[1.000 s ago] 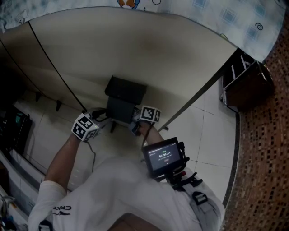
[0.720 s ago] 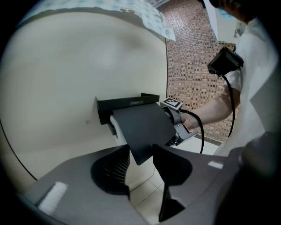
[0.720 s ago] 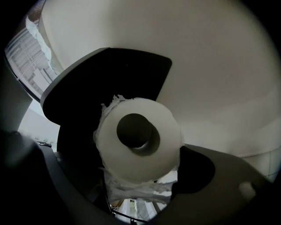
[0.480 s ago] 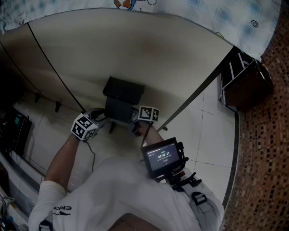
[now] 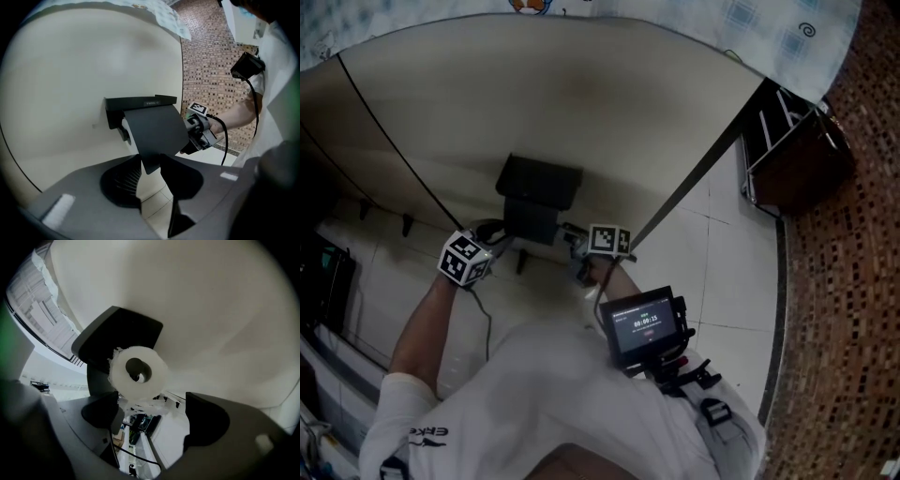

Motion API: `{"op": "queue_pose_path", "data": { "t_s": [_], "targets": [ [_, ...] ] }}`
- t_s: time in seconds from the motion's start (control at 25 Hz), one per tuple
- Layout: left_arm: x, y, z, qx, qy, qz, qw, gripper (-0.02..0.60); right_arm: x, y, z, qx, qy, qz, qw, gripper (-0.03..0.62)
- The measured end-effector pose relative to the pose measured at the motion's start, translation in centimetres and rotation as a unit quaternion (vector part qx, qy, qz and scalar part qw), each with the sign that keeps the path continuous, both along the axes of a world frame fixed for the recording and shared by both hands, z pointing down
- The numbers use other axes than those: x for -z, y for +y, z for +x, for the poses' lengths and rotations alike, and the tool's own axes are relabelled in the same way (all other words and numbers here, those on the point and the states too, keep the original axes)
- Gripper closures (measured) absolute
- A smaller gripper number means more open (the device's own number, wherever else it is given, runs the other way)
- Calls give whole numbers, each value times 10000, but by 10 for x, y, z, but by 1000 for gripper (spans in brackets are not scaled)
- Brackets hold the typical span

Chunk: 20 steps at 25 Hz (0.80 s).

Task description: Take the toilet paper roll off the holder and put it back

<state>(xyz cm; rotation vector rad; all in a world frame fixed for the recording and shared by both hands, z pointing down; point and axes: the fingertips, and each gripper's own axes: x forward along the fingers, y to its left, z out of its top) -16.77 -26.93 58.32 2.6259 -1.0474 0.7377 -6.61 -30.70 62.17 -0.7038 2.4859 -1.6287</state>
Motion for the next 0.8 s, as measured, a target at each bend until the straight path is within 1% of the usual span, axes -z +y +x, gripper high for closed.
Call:
{"op": "queue_pose_path", "data": {
  "t_s": [0.16, 0.24, 0.56, 0.68, 0.8],
  "targets": [
    [-7, -10, 1, 84, -45, -43, 9999, 469, -3, 6, 24, -194, 72, -57, 9998, 159],
    [-10, -16, 2, 124, -66, -59, 9999, 472, -1, 9, 34, -272, 117, -9, 9996, 176],
    [-17, -37, 4, 323, -221, -37, 9992, 503, 13, 20, 63, -429, 156, 171, 9988, 298],
    [-19, -41, 4, 417, -281, -29, 9987, 506, 19, 20, 69, -486, 122, 221, 9985, 321],
    [-19, -42, 5, 491, -295, -31, 9984, 506, 22, 21, 70, -451, 142, 266, 9985, 326]
  ]
}}
